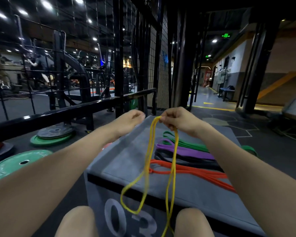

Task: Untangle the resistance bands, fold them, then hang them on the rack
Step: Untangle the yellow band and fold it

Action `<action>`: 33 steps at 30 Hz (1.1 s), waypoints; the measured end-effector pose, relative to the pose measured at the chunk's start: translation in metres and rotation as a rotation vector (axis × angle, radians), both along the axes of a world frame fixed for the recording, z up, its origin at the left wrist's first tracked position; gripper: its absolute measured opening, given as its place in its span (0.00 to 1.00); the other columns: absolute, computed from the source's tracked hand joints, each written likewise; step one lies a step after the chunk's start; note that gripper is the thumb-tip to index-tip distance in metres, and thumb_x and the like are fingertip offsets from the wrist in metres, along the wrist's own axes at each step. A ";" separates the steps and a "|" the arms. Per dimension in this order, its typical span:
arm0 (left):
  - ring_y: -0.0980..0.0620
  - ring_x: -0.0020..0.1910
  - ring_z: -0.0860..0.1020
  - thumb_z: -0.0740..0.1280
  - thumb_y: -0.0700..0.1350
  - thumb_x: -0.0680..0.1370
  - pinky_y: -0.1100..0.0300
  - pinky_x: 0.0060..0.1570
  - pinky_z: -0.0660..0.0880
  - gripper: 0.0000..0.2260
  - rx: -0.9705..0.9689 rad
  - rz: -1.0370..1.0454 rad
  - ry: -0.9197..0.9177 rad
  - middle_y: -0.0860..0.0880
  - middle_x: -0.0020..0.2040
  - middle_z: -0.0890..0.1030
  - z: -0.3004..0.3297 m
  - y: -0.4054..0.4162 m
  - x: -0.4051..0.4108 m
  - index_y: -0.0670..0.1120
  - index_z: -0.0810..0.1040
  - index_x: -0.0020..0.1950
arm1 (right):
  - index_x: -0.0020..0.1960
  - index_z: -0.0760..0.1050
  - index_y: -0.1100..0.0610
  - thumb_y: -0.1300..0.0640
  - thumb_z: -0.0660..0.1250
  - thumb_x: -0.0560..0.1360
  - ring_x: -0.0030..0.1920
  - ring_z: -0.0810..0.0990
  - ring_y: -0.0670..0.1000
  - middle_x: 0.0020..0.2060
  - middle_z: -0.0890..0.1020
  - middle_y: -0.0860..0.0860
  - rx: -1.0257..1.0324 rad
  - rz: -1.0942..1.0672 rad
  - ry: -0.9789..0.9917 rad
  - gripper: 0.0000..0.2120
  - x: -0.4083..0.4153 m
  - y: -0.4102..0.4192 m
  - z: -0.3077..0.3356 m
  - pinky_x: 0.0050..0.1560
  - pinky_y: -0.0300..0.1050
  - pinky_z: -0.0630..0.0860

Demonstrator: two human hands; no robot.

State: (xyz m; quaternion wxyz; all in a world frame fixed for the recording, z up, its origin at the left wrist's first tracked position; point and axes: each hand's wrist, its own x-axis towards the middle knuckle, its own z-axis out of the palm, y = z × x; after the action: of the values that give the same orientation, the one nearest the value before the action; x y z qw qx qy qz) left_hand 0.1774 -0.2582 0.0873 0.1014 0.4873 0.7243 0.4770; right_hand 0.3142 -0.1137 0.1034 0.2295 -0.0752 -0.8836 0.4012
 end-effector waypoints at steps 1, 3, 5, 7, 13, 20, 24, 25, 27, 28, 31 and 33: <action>0.54 0.57 0.73 0.58 0.47 0.81 0.64 0.55 0.68 0.13 0.033 -0.061 -0.056 0.49 0.57 0.76 0.002 0.007 0.007 0.45 0.72 0.62 | 0.42 0.75 0.62 0.62 0.62 0.78 0.28 0.67 0.47 0.27 0.71 0.52 0.012 0.013 0.002 0.08 -0.002 -0.003 0.002 0.29 0.36 0.67; 0.55 0.51 0.76 0.57 0.47 0.81 0.69 0.48 0.71 0.12 0.054 -0.158 -0.127 0.48 0.51 0.78 0.002 0.016 0.016 0.43 0.73 0.60 | 0.40 0.75 0.60 0.62 0.62 0.78 0.28 0.68 0.47 0.27 0.71 0.51 0.018 0.017 0.021 0.09 -0.003 -0.007 0.006 0.29 0.35 0.67; 0.57 0.41 0.77 0.55 0.46 0.82 0.67 0.45 0.72 0.11 0.068 -0.203 -0.161 0.49 0.41 0.77 0.002 0.021 0.019 0.42 0.75 0.53 | 0.41 0.75 0.61 0.61 0.62 0.78 0.28 0.68 0.47 0.27 0.71 0.51 0.013 0.006 0.034 0.08 0.000 -0.007 0.012 0.29 0.36 0.67; 0.58 0.32 0.72 0.54 0.45 0.82 0.60 0.45 0.72 0.12 0.097 -0.195 -0.209 0.50 0.34 0.71 0.003 0.023 0.019 0.43 0.75 0.46 | 0.42 0.76 0.61 0.60 0.63 0.78 0.28 0.68 0.46 0.28 0.72 0.51 0.020 0.000 0.019 0.08 0.004 -0.007 0.016 0.29 0.35 0.67; 0.56 0.30 0.66 0.54 0.41 0.82 0.61 0.38 0.71 0.14 0.263 -0.073 -0.255 0.49 0.31 0.65 0.018 0.021 0.024 0.45 0.70 0.38 | 0.39 0.74 0.59 0.62 0.64 0.77 0.27 0.69 0.45 0.29 0.73 0.53 -0.111 0.035 0.051 0.08 0.002 -0.010 0.013 0.29 0.34 0.67; 0.56 0.30 0.67 0.53 0.44 0.83 0.65 0.34 0.72 0.15 0.364 0.115 -0.382 0.50 0.32 0.66 0.024 0.004 -0.003 0.45 0.70 0.38 | 0.40 0.75 0.58 0.62 0.64 0.76 0.27 0.71 0.43 0.30 0.74 0.52 -0.137 0.014 0.010 0.07 0.009 -0.006 0.013 0.30 0.32 0.71; 0.54 0.36 0.73 0.54 0.46 0.82 0.60 0.42 0.73 0.13 0.158 0.013 -0.453 0.49 0.35 0.73 0.016 -0.009 0.000 0.44 0.73 0.42 | 0.39 0.74 0.59 0.65 0.62 0.77 0.28 0.69 0.46 0.30 0.73 0.53 -0.122 -0.040 0.079 0.09 0.006 -0.013 0.022 0.29 0.34 0.69; 0.53 0.39 0.76 0.55 0.47 0.82 0.59 0.47 0.74 0.12 0.056 -0.037 -0.443 0.48 0.39 0.76 0.013 -0.013 0.000 0.44 0.74 0.45 | 0.39 0.74 0.59 0.65 0.62 0.77 0.28 0.69 0.47 0.30 0.73 0.53 -0.123 -0.045 0.090 0.09 0.006 -0.015 0.025 0.29 0.34 0.69; 0.52 0.47 0.78 0.58 0.50 0.80 0.56 0.56 0.73 0.11 -0.105 -0.125 -0.407 0.47 0.48 0.79 0.008 -0.017 0.001 0.44 0.75 0.52 | 0.39 0.74 0.59 0.65 0.61 0.77 0.29 0.69 0.47 0.30 0.73 0.53 -0.090 -0.045 0.085 0.09 0.006 -0.017 0.029 0.29 0.34 0.69; 0.51 0.51 0.78 0.59 0.51 0.79 0.54 0.60 0.71 0.12 -0.133 -0.145 -0.397 0.47 0.52 0.79 0.007 -0.017 0.002 0.44 0.74 0.55 | 0.40 0.74 0.60 0.65 0.61 0.78 0.29 0.70 0.47 0.30 0.73 0.53 -0.066 -0.044 0.075 0.09 0.006 -0.018 0.030 0.30 0.35 0.70; 0.52 0.57 0.76 0.61 0.50 0.79 0.54 0.64 0.68 0.12 -0.117 -0.166 -0.353 0.48 0.57 0.79 0.007 -0.011 0.012 0.45 0.74 0.58 | 0.42 0.74 0.60 0.64 0.61 0.78 0.30 0.71 0.47 0.31 0.73 0.53 -0.042 -0.047 0.073 0.07 0.003 -0.023 0.031 0.32 0.37 0.70; 0.55 0.53 0.77 0.62 0.49 0.79 0.55 0.64 0.68 0.07 -0.094 -0.168 -0.321 0.50 0.52 0.79 0.006 -0.005 0.018 0.47 0.75 0.53 | 0.42 0.74 0.61 0.64 0.61 0.78 0.30 0.71 0.48 0.31 0.73 0.53 -0.045 -0.054 0.092 0.07 0.002 -0.024 0.032 0.32 0.37 0.71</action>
State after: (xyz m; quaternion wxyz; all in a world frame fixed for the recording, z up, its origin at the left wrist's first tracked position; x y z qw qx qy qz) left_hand 0.1954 -0.2634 0.0937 0.2777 0.4587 0.6770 0.5041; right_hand 0.3161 -0.1382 0.1351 0.2788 -0.0858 -0.8605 0.4177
